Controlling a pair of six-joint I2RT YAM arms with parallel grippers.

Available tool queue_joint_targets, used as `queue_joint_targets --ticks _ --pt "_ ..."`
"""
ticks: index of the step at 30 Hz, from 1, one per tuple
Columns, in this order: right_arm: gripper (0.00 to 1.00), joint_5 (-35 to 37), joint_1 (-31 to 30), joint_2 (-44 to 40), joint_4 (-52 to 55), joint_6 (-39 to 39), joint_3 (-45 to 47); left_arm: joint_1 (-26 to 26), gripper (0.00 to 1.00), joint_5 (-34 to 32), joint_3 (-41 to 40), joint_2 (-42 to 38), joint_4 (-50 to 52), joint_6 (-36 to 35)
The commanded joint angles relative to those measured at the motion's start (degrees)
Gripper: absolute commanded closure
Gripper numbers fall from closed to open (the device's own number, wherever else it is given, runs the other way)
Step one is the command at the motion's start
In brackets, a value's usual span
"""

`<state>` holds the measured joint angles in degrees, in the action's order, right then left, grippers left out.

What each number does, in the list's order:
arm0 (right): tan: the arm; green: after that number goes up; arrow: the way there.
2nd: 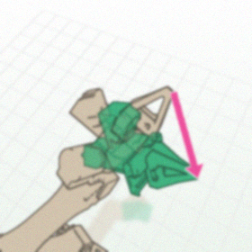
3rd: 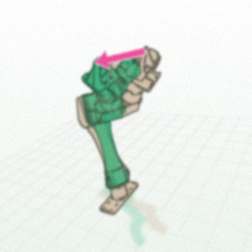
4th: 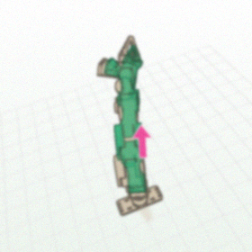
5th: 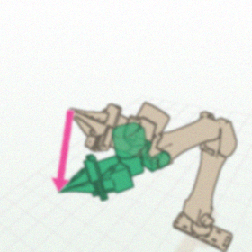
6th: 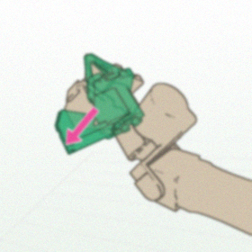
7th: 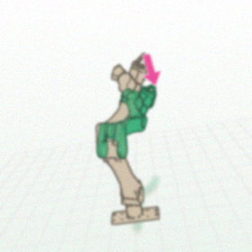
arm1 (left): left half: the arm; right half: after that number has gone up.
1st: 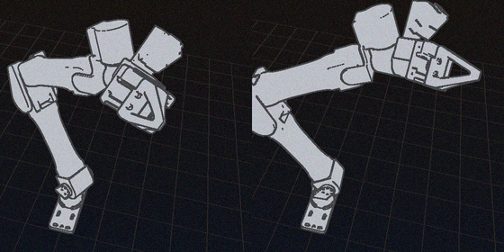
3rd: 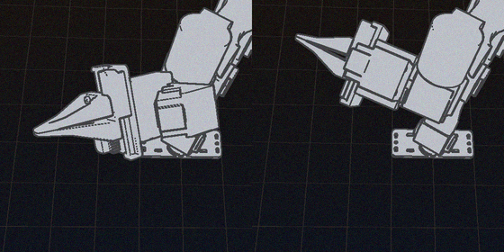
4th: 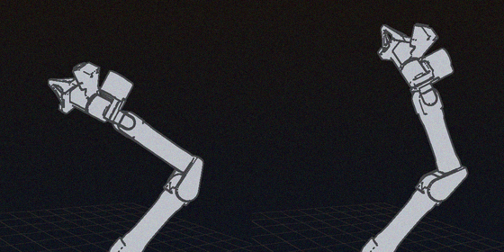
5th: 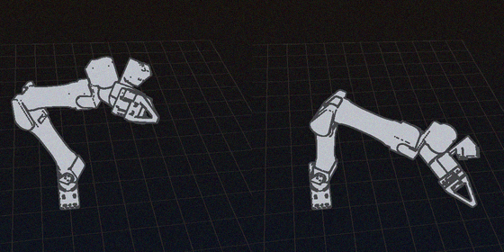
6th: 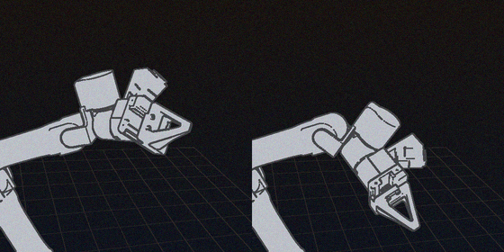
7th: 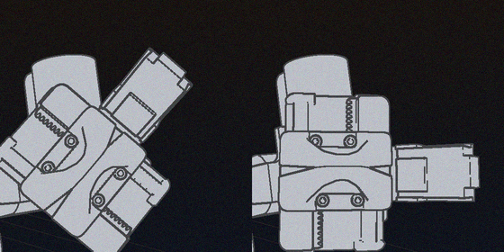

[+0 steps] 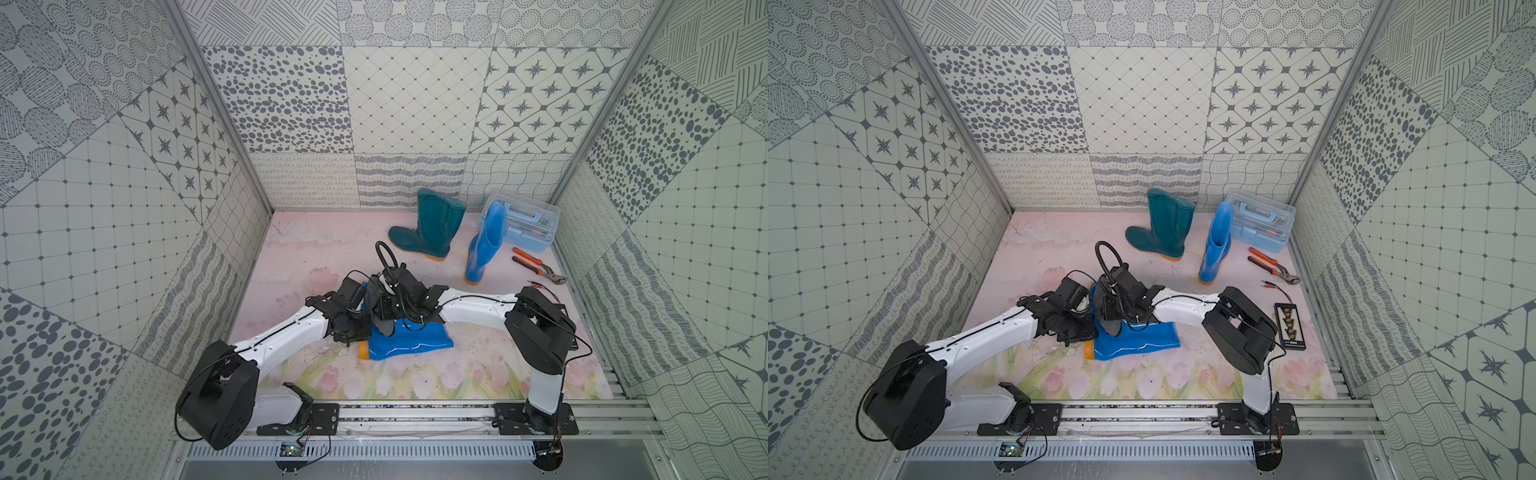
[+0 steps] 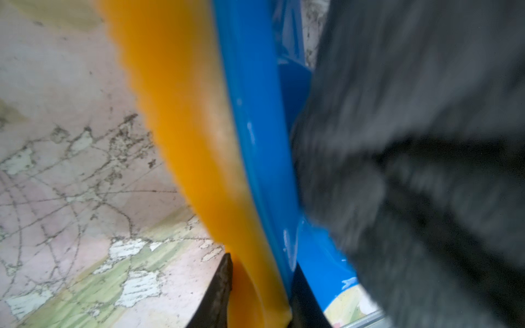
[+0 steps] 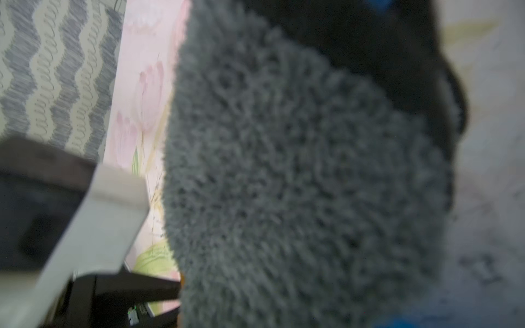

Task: Wipe the rubber boots with a cloth
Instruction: Wipe the dirt off the rubber boot.

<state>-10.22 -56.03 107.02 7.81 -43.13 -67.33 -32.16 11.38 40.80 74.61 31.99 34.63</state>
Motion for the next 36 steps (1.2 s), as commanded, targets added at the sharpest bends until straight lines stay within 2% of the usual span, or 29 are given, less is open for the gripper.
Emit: queue_joint_targets --ticks 1,4,6,10,15,18,24,28,32,36 --pt "0.88 1.63 -0.93 -4.43 2.12 -1.87 2.76 -0.21 1.00 -0.42 -0.06 1.69 -7.05 2.47" --pt "0.88 4.06 -0.25 -7.72 2.93 -0.47 3.60 -0.26 1.00 -0.16 -0.54 1.76 -7.90 2.57" --pt "0.88 3.23 0.66 -7.97 1.15 -1.28 5.11 -0.23 1.00 -0.01 -0.80 1.54 -8.10 2.60" --pt "0.88 -1.46 -0.06 -4.33 -0.12 -3.59 5.84 -0.22 1.00 -0.28 -0.98 1.15 -7.95 2.65" --pt "0.88 -3.68 -3.94 -1.44 -3.85 -6.72 8.26 -0.22 1.00 -0.51 -0.98 0.85 -7.47 2.31" --pt "0.88 -3.89 -3.91 -0.13 -3.29 -6.27 10.00 -0.20 1.00 -0.51 -0.81 1.20 -7.42 2.17" --pt "0.89 -1.99 4.59 -3.27 1.18 -2.83 17.73 -0.23 1.00 -0.55 0.16 1.87 -6.50 1.42" --pt "0.89 1.92 10.24 -9.49 8.13 2.51 22.52 -0.20 1.00 -1.66 0.25 1.17 -4.72 1.07" --pt "0.89 3.73 15.54 -16.97 11.54 4.18 29.51 -0.21 1.00 -2.12 0.34 1.11 -4.25 1.08" --pt "0.89 5.92 16.81 -24.59 15.01 4.49 32.44 -0.20 1.00 -2.23 0.50 1.45 -4.19 0.94"
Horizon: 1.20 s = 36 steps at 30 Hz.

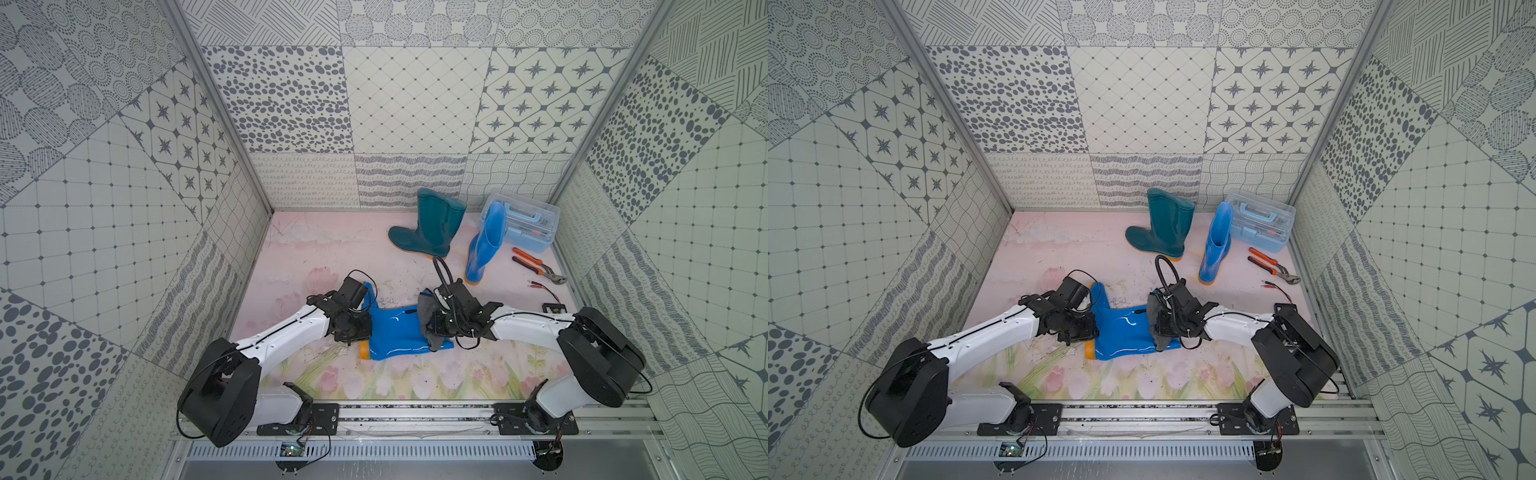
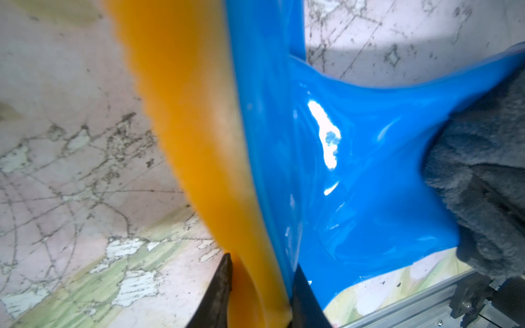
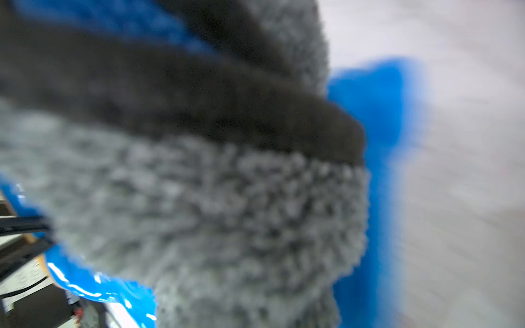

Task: Wipe the rubber boots with a cloth
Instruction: Wipe the dirt off the rubber boot.

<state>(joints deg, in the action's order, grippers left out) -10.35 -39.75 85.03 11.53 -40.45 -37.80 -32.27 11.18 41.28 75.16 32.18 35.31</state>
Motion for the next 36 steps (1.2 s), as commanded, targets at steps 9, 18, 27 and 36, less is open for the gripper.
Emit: queue_joint_targets --ticks 9,18,27,36 --pt "0.90 5.47 -19.53 -1.25 -1.09 -2.17 -6.35 -0.07 1.00 -1.15 1.78 2.70 -5.00 0.53" --pt "0.90 -3.36 -26.37 14.94 -11.33 -1.69 -14.71 -0.07 1.00 -1.25 1.84 1.60 -3.62 0.55" --pt "0.89 0.05 -21.06 9.81 -8.45 -5.39 -2.13 -0.09 1.00 -0.08 1.57 3.08 -5.44 0.88" --pt "0.90 8.98 -9.13 -4.70 9.08 -10.32 8.58 0.01 1.00 -2.13 4.99 4.75 -2.97 -2.43"
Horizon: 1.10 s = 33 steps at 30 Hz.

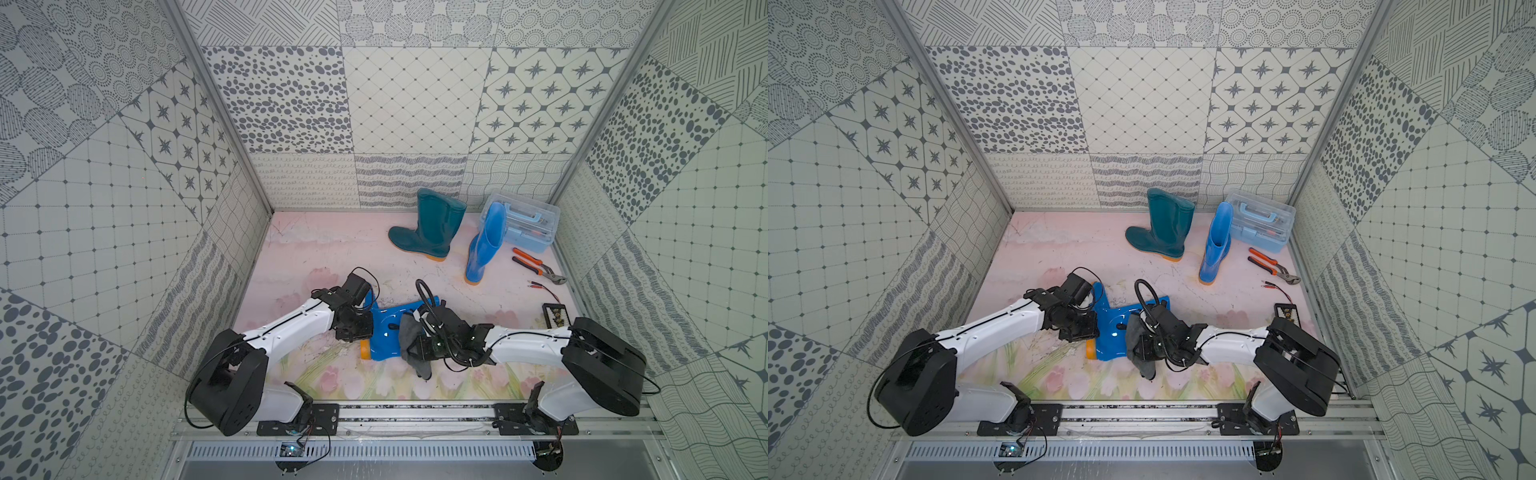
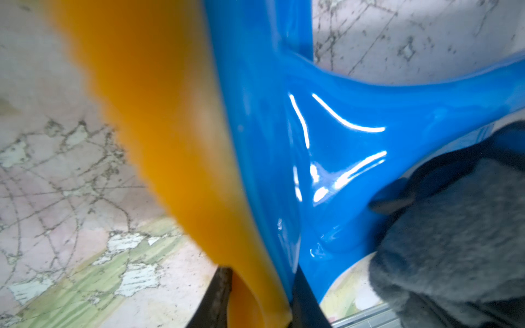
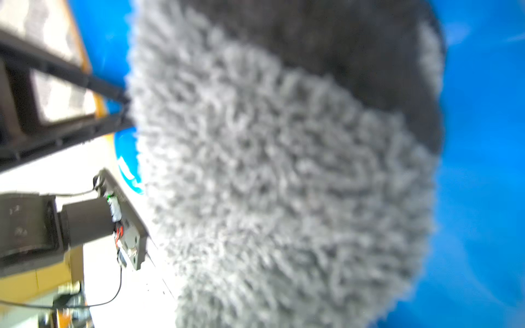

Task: Wipe the rubber boots with a cloth
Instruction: Wipe the dirt off the rubber boot, then place the cleaning item at the center of the board.

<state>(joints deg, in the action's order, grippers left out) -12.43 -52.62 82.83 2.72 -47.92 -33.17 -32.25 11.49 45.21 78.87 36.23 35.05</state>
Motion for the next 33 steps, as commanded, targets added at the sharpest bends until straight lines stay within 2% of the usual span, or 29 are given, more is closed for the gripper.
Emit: queue_joint_targets --ticks 1,4,7,9,13,16,20,23,25,27,33 --pt "0.90 12.10 5.61 -5.13 19.94 -3.30 4.57 -0.09 1.00 -2.94 1.05 1.07 -6.64 -2.34" --pt "0.90 12.86 11.07 -13.02 23.06 -4.69 8.22 -0.07 1.00 -2.49 0.43 1.00 -8.25 -1.64" --pt "0.90 11.31 16.78 -19.42 20.25 -5.87 12.68 -0.07 1.00 -1.37 -0.05 1.45 -10.04 -0.80" --pt "0.90 10.75 18.94 -21.25 23.70 -5.14 11.28 -0.06 1.00 -1.03 0.30 1.55 -10.12 -0.37" --pt "0.89 17.17 20.00 -30.73 33.48 -3.18 8.42 0.05 1.00 -1.39 1.18 1.40 -9.63 -2.22" --pt "0.85 13.14 26.40 -35.29 33.81 -0.27 8.37 0.78 1.00 -0.95 3.98 2.64 -7.28 -3.75" --pt "0.72 7.84 28.32 -32.95 28.69 2.08 8.77 1.03 1.00 -2.28 6.20 3.35 -6.43 -6.07" --pt "0.61 7.61 28.24 -32.06 29.68 2.80 7.62 1.62 1.00 -2.29 7.07 3.74 -6.08 -7.58" --pt "0.45 9.66 28.25 -33.79 32.40 2.86 6.70 1.58 1.00 -2.12 7.73 3.83 -6.08 -8.51" --pt "0.33 11.77 28.29 -35.98 35.27 2.63 5.69 1.63 1.00 -2.17 8.44 4.14 -5.37 -9.31" --pt "0.24 12.82 28.31 -40.01 42.22 2.07 2.99 1.58 1.00 -2.68 9.09 3.97 -4.68 -10.26"
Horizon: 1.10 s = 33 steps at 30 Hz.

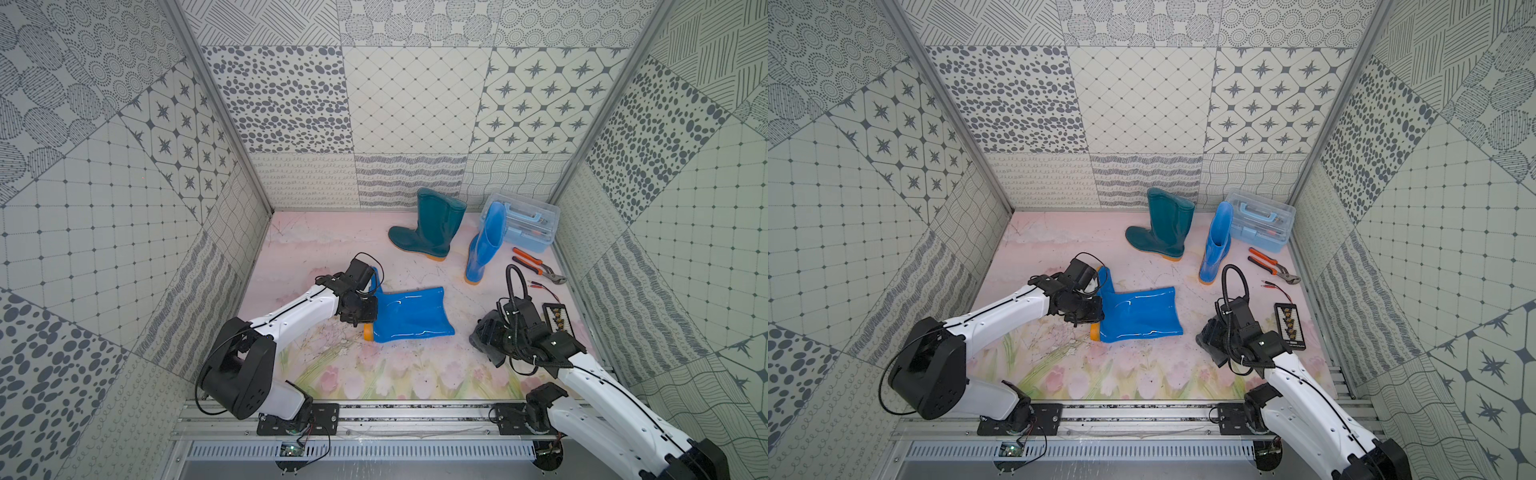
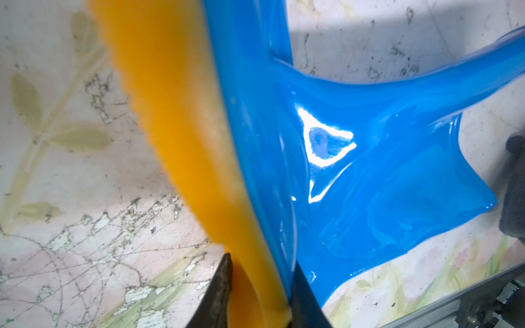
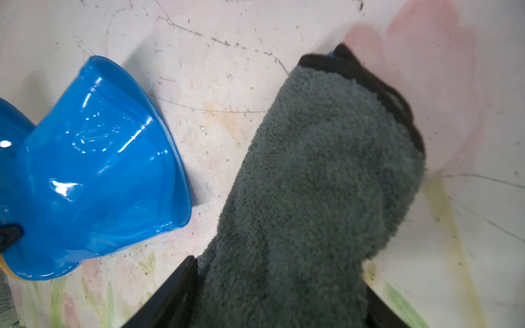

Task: Wipe the rubber boots with a cloth
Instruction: Place the cleaning item at the center of the board, then pick up the rubber boot from the center of the board.

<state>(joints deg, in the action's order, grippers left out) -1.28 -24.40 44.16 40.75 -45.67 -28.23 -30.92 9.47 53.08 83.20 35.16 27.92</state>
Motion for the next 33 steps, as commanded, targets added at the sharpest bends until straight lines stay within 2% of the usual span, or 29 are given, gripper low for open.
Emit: queue_joint_targets --ticks 1,4,10,18,21,23,27,31,33 --pt "0.23 2.33 0.06 -1.62 5.71 -0.13 -2.38 0.28 1.00 -0.51 1.19 -0.34 -3.60 -3.23" --pt "0.20 2.89 0.04 -0.56 7.83 0.04 -3.24 0.24 1.00 -0.32 0.99 -0.33 -3.74 -3.06" --pt "0.16 2.96 -0.10 7.25 12.21 2.47 -9.62 0.32 1.00 -0.63 0.50 -0.95 -3.70 -3.03" --pt "0.15 7.61 -0.13 5.06 13.41 4.81 -17.95 0.41 1.00 -1.45 0.01 -1.75 -3.01 -3.22" --pt "0.20 7.70 -0.78 4.85 12.11 6.99 -20.23 0.33 1.00 -1.52 0.10 -1.47 -2.47 -3.54" --pt "0.26 7.46 -1.98 5.29 10.87 7.95 -20.71 0.34 1.00 -1.63 -0.12 -1.39 -2.46 -3.53" --pt "0.35 1.07 -7.35 8.22 1.14 6.43 -17.08 0.37 1.00 -2.13 -0.86 -1.29 -2.63 -3.49" --pt "0.33 -1.09 -16.39 17.45 -9.98 2.22 -13.99 0.44 1.00 -2.64 -1.39 -0.44 -2.75 -3.00" --pt "0.30 -1.28 -18.42 21.59 -12.69 0.31 -13.42 0.54 0.97 -2.74 -1.61 0.22 -2.62 -2.62"
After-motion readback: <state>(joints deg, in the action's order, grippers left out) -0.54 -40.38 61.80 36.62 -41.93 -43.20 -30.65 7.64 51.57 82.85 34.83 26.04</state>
